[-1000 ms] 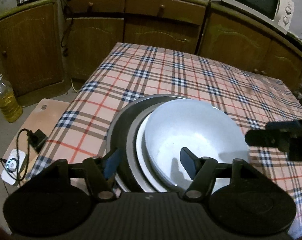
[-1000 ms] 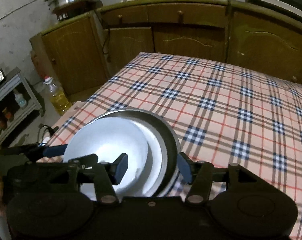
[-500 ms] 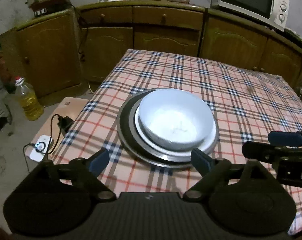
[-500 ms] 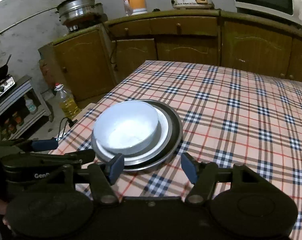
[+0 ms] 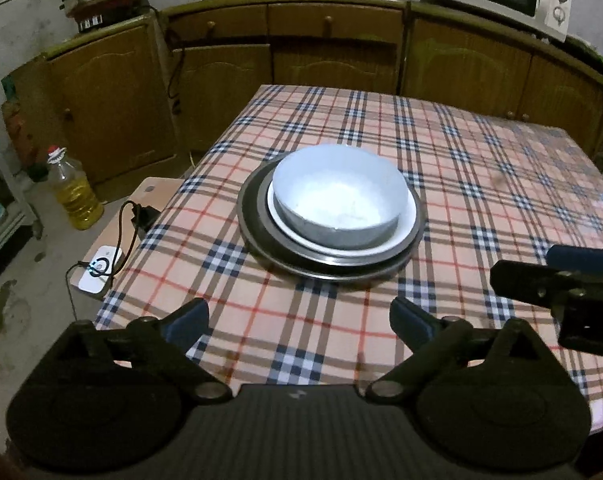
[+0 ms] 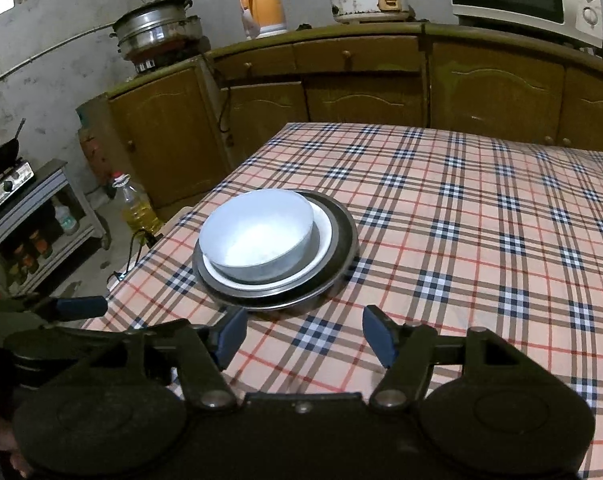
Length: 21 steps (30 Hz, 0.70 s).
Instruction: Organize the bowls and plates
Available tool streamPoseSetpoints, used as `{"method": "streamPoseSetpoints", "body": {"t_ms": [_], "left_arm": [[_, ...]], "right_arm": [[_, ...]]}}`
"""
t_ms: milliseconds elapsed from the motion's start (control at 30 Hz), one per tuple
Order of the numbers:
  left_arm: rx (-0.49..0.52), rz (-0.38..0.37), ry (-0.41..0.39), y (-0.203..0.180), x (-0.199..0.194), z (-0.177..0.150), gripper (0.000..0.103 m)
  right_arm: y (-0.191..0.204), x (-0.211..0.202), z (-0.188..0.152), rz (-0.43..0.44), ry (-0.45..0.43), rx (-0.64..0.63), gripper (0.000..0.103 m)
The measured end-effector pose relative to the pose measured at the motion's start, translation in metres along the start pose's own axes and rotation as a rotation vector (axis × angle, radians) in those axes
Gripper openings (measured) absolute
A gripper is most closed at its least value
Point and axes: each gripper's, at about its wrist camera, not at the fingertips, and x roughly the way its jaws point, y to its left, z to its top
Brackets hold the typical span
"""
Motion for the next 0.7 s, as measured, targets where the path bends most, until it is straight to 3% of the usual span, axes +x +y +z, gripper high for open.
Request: {"method": "streamPoseSetpoints", "body": {"t_ms": [700], "left_arm": [[-0.010, 0.026, 0.027, -0.0072, 0.0037, -0.0068, 0.103]], "right_arm": [[0.0007, 0.0036, -0.0100, 0.013, 0.028, 0.007, 0.079]]}}
